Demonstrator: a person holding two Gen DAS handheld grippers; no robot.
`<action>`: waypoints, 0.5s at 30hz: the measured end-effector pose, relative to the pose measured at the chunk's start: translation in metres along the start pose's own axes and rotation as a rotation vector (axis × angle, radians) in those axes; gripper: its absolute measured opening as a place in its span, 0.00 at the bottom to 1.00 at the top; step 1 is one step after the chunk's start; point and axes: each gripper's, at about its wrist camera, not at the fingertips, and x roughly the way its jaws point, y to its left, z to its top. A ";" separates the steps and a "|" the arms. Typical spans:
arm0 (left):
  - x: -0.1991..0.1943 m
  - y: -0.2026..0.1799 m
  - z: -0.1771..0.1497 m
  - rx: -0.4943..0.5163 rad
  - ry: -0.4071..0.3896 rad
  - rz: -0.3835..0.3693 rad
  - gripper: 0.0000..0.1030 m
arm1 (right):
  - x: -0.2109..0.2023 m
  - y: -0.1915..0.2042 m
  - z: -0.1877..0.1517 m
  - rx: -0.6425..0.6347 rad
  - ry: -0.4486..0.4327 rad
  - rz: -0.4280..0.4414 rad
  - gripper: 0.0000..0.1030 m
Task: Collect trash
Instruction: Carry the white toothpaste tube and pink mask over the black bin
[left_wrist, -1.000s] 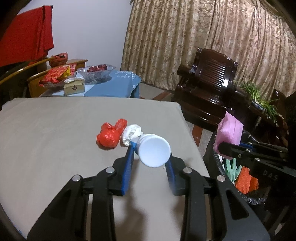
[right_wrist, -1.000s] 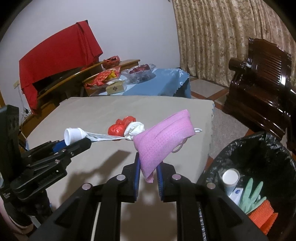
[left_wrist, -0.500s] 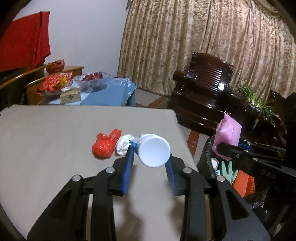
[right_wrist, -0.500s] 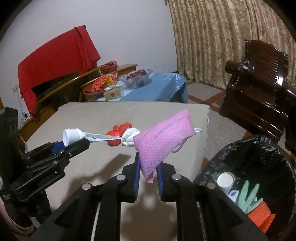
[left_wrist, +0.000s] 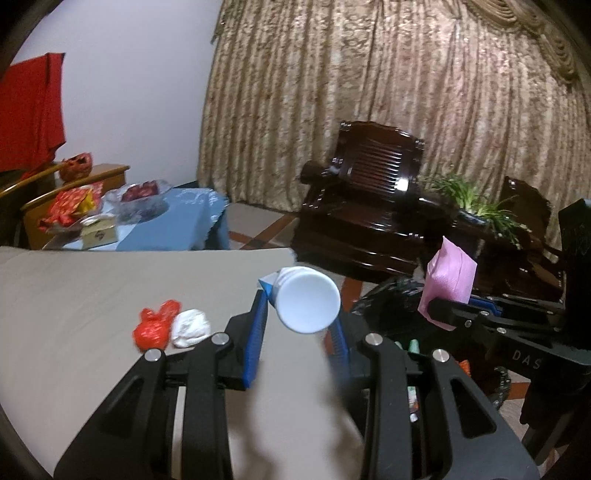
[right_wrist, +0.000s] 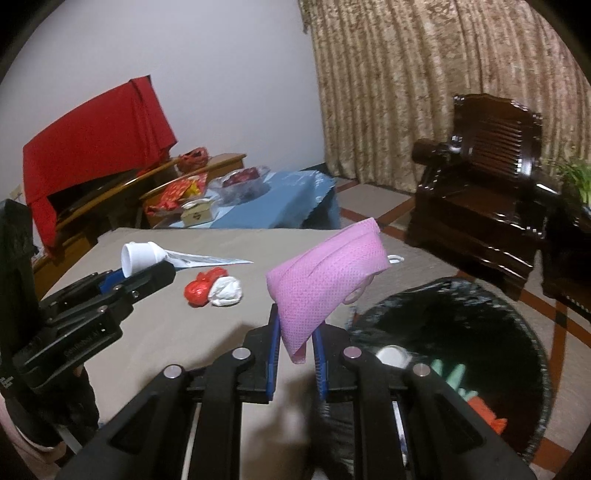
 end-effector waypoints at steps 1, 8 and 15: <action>0.001 -0.009 0.002 0.010 -0.003 -0.015 0.31 | -0.005 -0.005 0.000 0.004 -0.006 -0.011 0.16; 0.007 -0.053 0.007 0.054 -0.017 -0.096 0.31 | -0.032 -0.038 -0.004 0.035 -0.030 -0.076 0.16; 0.012 -0.091 0.009 0.092 -0.029 -0.160 0.31 | -0.049 -0.062 -0.009 0.058 -0.045 -0.128 0.16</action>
